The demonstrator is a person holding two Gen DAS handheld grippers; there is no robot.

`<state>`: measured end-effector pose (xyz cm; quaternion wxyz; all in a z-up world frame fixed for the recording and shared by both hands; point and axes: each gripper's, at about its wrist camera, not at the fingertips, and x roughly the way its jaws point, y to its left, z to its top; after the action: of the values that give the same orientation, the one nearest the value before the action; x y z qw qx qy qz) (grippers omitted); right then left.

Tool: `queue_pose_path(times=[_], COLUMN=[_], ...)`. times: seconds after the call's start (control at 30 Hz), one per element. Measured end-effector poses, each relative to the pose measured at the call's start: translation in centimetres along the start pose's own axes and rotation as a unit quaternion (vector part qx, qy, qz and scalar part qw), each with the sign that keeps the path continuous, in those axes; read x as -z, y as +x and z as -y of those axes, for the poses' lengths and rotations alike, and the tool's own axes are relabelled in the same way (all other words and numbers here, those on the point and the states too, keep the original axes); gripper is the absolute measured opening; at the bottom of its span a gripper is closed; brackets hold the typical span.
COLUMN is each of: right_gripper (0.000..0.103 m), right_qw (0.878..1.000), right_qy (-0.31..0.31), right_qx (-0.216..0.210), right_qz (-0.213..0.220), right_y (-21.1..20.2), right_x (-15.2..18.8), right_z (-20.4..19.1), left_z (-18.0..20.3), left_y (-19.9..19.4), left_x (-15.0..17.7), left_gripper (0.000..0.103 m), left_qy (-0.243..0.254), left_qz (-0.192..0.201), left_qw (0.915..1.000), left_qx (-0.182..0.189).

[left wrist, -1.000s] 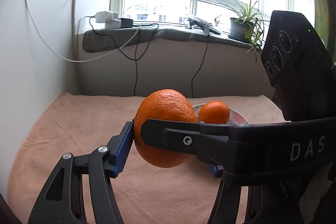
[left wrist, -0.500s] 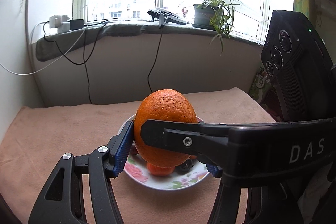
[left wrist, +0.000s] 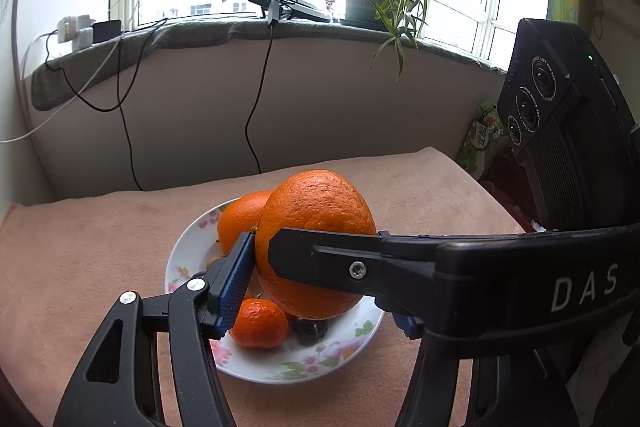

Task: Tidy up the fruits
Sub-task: 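Lift and carry the large orange with the right gripper to the plate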

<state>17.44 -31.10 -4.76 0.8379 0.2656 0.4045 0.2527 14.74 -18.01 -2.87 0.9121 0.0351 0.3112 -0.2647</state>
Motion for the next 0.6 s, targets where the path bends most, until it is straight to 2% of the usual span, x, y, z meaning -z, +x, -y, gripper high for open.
queue_pose_path(times=[0.6], right_gripper=[0.069], right_qw=[1.0], right_qy=[0.019], right_qx=[0.016], right_qz=[-0.014], right_y=[0.8], right_x=[0.5], right_z=[0.8], left_z=[-0.1], left_y=[1.6], left_x=[0.7], left_gripper=[0.06], left_qy=[-0.009], left_qz=[-0.029], left_qw=[0.9995], left_qx=[0.011])
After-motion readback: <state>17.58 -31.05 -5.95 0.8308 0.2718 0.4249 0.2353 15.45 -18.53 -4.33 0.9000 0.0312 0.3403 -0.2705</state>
